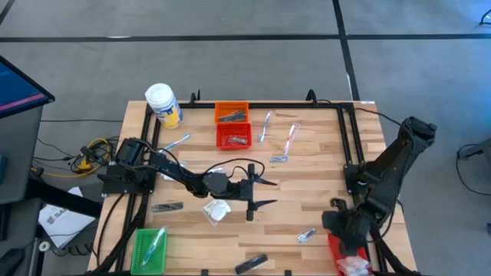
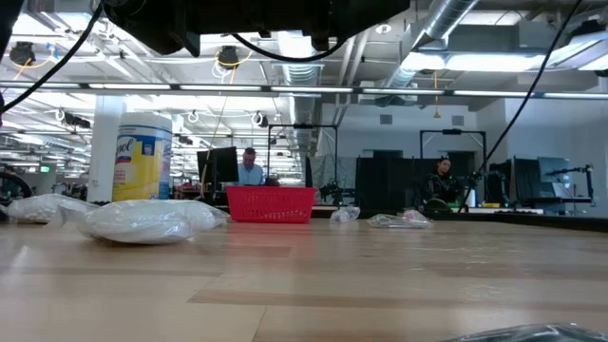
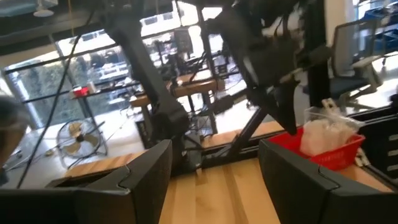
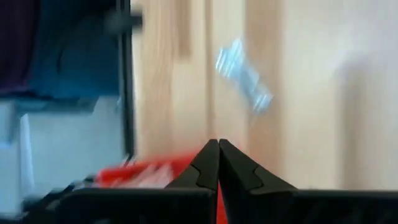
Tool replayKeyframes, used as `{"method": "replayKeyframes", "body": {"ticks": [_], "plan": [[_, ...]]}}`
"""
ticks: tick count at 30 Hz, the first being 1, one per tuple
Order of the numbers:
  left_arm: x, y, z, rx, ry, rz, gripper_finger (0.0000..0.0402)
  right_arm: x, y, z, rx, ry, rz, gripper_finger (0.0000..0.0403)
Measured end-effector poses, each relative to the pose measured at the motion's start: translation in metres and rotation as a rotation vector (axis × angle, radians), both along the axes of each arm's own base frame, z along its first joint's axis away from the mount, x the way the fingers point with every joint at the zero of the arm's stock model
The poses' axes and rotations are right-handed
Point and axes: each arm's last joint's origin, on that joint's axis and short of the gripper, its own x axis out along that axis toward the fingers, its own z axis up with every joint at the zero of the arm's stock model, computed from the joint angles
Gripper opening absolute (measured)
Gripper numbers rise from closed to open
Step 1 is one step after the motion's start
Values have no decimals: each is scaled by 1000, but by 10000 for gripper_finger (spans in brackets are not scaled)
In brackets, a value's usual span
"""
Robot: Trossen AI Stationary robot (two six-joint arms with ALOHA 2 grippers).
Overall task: Pick & Place Travel size toiletries
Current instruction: Put the blue toothbrush into the green basket
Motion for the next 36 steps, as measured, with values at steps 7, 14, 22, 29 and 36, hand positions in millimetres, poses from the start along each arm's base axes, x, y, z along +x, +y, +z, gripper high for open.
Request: {"method": "replayKeyframes", "body": {"ticks": [7, 14, 22, 29, 36], "plan": [[-7, 3, 14, 7, 64, 41, 231, 38, -35, 35, -151, -458, 226, 0], [-32, 13, 47, 54, 215, 189, 231, 64, -82, 79, -528, -906, 457, 0], [-107, 37, 116, -76, 287, 361, 231, 83, -150, 110, -615, -1172, 83, 0], [-143, 49, 149, -189, 185, 372, 231, 69, -204, 88, -444, -1195, -142, 0], [-130, 60, 119, -181, 358, 504, 231, 57, -226, 83, -260, -1221, -161, 0]]}}
